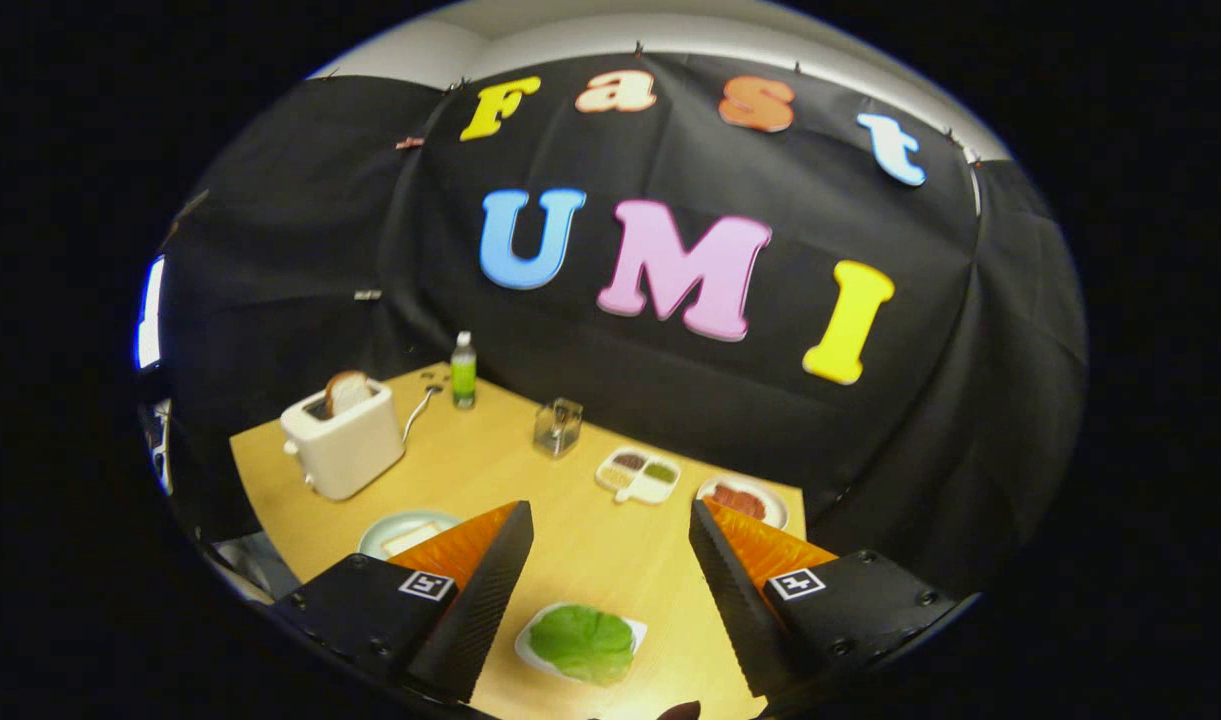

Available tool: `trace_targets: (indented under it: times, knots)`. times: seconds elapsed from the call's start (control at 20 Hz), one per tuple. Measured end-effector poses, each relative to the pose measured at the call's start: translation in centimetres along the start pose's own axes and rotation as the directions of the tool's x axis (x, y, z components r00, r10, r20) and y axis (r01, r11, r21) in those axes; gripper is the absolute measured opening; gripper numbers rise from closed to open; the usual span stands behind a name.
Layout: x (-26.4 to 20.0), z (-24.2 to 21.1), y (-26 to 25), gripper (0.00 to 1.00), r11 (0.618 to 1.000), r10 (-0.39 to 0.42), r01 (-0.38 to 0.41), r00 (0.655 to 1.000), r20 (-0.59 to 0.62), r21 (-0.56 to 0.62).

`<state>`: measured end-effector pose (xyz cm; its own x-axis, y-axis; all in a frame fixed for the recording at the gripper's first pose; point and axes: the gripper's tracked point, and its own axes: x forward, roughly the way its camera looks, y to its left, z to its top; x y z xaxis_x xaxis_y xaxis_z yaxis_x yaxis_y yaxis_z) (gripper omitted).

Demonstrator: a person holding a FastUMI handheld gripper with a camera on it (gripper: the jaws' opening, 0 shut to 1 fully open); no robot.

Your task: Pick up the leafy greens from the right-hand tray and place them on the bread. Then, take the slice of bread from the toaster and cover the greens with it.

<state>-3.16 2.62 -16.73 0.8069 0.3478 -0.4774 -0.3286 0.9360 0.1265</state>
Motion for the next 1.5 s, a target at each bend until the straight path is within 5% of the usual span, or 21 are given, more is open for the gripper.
trace_targets:
  times: [0.4, 1.05, 1.35, 1.5]
  knots:
    - [4.3, -16.5, 1.4, 0.95, 0.991, 0.116, -0.131, 0.93, -0.348, -0.019]
    - [9.2, -26.1, 2.3, 0.83, 0.974, 0.182, -0.225, 0.806, -0.563, -0.006]
    - [9.4, -26.8, 2.9, 0.7, 0.969, 0.228, -0.239, 0.782, -0.58, 0.059]
    - [9.5, -26.9, 3.0, 0.45, 0.969, 0.229, -0.242, 0.785, -0.576, 0.055]
